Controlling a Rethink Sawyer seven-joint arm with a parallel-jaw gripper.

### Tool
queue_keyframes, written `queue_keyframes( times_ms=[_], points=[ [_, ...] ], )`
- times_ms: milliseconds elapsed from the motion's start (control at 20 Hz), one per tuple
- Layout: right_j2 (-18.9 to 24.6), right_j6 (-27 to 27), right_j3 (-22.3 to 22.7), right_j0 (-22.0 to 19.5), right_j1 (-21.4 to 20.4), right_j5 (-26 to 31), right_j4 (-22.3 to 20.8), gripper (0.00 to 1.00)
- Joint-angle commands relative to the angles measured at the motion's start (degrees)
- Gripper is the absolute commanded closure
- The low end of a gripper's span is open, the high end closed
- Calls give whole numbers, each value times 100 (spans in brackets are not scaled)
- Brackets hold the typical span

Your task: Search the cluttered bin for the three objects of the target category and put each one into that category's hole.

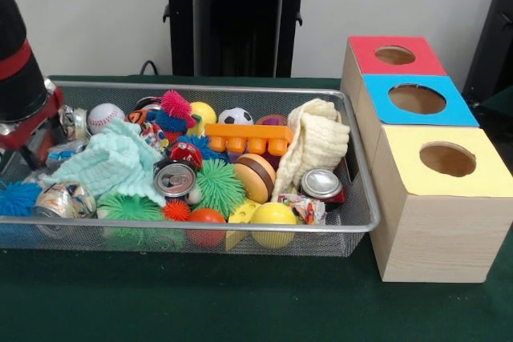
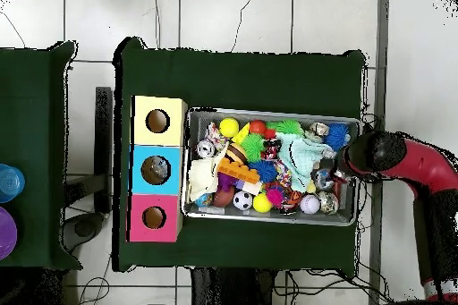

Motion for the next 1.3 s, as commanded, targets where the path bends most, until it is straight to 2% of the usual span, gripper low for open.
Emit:
queue_keyframes(
  times_ms=[50, 500, 950, 1300],
  points=[
    [209, -1681, -493, 184, 321, 838, -422, 0],
    [249, -1856, -728, 137, 619, 773, -480, 0],
    [358, -1969, -602, 59, 628, 755, -348, 0],
    [229, -1969, -599, 102, 620, 1145, -362, 0]
  ],
)
